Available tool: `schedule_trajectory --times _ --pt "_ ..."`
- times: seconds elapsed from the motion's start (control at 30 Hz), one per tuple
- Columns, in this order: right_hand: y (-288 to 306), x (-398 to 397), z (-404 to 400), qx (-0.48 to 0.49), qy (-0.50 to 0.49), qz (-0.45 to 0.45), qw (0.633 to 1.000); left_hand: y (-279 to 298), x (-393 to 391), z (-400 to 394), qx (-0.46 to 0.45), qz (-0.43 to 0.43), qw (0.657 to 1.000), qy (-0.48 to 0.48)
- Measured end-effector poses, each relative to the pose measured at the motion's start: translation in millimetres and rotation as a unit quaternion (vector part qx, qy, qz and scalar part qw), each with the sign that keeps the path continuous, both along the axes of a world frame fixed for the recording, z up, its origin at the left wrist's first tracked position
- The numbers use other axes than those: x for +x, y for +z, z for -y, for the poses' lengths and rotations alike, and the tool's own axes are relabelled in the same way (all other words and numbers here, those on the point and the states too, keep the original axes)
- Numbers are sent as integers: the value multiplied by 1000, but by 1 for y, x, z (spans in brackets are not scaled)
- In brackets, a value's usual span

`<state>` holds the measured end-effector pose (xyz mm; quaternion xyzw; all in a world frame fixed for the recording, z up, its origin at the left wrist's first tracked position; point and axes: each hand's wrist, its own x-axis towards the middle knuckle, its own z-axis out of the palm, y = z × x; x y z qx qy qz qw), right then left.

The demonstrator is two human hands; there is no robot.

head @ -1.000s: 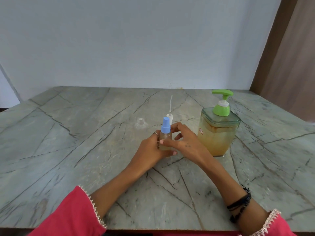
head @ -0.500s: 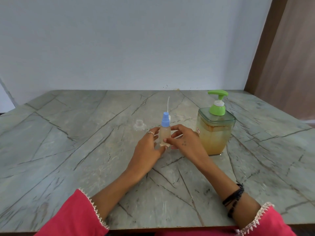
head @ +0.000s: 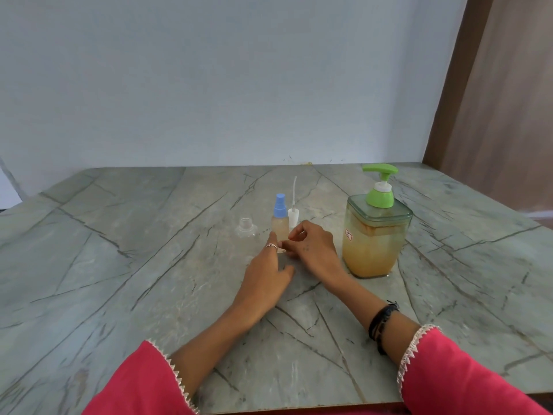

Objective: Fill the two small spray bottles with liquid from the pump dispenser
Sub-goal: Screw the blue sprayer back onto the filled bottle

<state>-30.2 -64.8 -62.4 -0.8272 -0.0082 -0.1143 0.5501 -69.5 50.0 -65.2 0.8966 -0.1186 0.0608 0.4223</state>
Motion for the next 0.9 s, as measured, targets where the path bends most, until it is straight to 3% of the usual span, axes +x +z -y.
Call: schedule_trajectory --times 0.13,0.57,0.9 --pt "-2 7 -7 1 26 17 1000 1 4 2 6 -17 1000 15" --pt "-10 13 -11 -154 87 57 983 -1 16 6 0 -45 999 9" --pt "-12 17 -11 -171 144 49 973 -5 19 10 21 -37 999 9"
